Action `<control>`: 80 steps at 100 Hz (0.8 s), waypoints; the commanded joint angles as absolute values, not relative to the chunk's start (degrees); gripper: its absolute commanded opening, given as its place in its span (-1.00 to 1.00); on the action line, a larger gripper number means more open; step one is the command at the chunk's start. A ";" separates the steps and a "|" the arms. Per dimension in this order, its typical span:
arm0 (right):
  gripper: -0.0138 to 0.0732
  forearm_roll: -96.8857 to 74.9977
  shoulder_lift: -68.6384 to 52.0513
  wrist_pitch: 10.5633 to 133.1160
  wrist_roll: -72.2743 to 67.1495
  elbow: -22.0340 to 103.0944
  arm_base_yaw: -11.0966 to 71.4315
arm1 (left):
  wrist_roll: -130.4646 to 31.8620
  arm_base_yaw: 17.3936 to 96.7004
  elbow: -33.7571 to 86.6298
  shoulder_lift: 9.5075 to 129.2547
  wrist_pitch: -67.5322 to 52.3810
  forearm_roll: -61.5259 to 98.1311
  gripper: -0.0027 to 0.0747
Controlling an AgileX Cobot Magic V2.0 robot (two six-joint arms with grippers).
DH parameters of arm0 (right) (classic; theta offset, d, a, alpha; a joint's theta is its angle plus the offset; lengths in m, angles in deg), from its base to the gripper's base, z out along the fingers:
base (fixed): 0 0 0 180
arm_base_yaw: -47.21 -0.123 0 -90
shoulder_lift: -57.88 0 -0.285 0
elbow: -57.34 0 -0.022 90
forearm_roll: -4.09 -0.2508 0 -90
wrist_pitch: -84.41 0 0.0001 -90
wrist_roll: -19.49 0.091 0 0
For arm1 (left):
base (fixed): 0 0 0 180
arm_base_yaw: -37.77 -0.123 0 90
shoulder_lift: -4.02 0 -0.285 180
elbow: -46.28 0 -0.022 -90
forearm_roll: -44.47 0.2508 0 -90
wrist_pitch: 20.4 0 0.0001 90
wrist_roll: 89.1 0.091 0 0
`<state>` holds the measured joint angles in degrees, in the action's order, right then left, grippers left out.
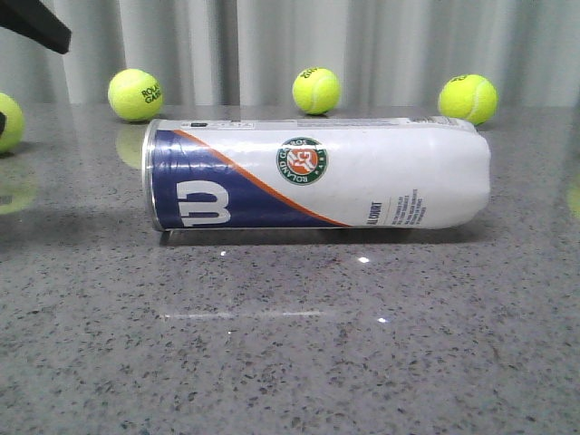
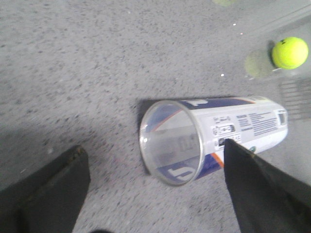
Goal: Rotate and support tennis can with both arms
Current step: 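Reach the left gripper to the can's metal end and grasp it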
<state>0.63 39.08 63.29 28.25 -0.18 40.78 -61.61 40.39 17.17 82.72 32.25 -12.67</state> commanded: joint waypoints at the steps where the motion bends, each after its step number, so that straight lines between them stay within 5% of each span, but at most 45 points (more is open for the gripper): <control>1: -0.83 0.47 38.65 67.43 28.21 1.25 41.03 | -59.05 42.20 19.86 84.63 33.63 -20.30 0.47; 61: -0.83 0.47 38.65 67.43 28.21 1.25 41.03 | -54.88 53.57 27.35 104.81 46.19 -35.54 0.47; 80: -0.83 0.47 38.65 67.43 28.21 1.25 41.03 | -53.49 53.57 27.35 104.94 49.07 -37.81 0.07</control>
